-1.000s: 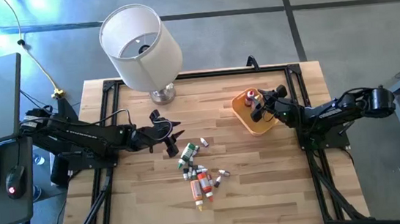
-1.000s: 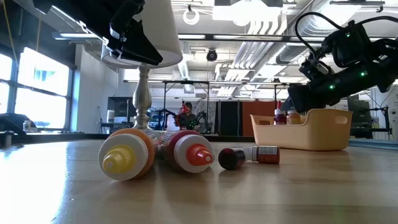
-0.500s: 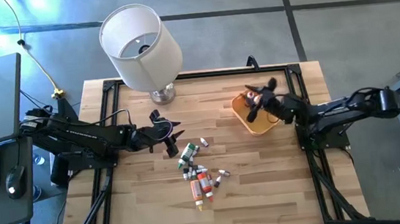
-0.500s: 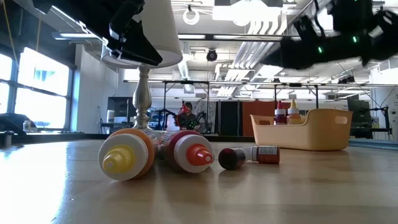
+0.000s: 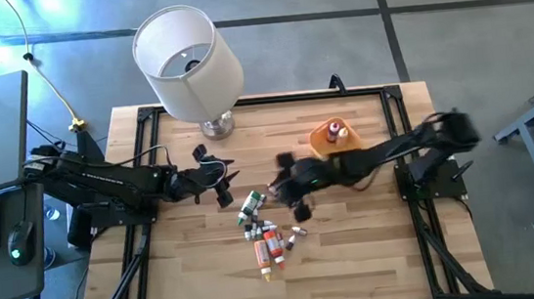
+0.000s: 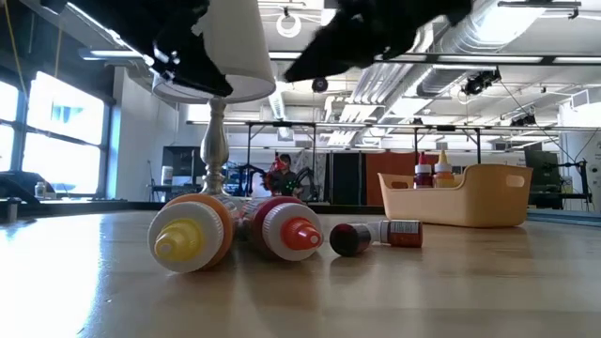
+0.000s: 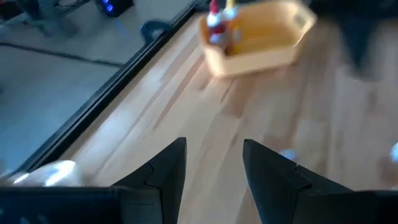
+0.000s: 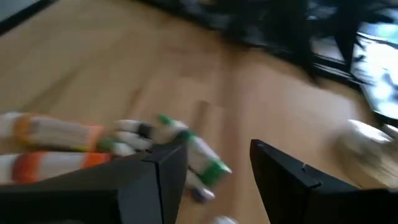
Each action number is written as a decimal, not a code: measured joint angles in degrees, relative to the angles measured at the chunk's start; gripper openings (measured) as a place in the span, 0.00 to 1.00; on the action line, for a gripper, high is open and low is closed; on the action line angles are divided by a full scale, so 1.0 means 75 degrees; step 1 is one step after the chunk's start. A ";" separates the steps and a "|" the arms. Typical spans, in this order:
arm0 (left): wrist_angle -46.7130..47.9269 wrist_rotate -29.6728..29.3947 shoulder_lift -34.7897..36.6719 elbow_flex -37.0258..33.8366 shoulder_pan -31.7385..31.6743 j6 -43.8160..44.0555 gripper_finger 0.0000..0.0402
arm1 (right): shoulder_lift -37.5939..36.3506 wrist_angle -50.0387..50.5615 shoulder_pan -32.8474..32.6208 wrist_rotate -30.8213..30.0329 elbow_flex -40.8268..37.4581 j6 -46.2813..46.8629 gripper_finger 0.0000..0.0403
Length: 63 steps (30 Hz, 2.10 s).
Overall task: Pick & Place food coloring
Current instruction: Put the large green food coloring bottle into the yellow bin
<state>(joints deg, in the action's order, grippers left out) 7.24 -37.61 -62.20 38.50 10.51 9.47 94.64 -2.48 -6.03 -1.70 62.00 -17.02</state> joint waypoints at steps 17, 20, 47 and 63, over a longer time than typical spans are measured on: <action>0.4126 0.1200 0.1411 0.0000 -0.0001 0.2393 0.39 | 0.4588 0.3345 0.0076 0.1385 0.5493 -0.1200 0.42; 0.4275 0.1204 0.1409 0.0000 -0.0001 0.2402 0.39 | 0.5018 0.3674 0.0156 0.1478 0.5891 -0.1207 0.42; 0.4430 0.1274 0.1420 0.0000 -0.0001 0.2177 0.39 | 0.5536 0.4688 0.0372 0.1200 0.6075 -0.2024 0.42; 0.4383 0.1055 0.1420 0.0000 -0.0001 0.2177 0.39 | 0.5228 0.5138 0.0610 0.0173 0.6730 -0.1943 0.38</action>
<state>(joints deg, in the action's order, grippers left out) 40.12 -29.69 -51.55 38.50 10.50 25.80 133.85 36.05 -1.45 -0.40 112.48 -31.59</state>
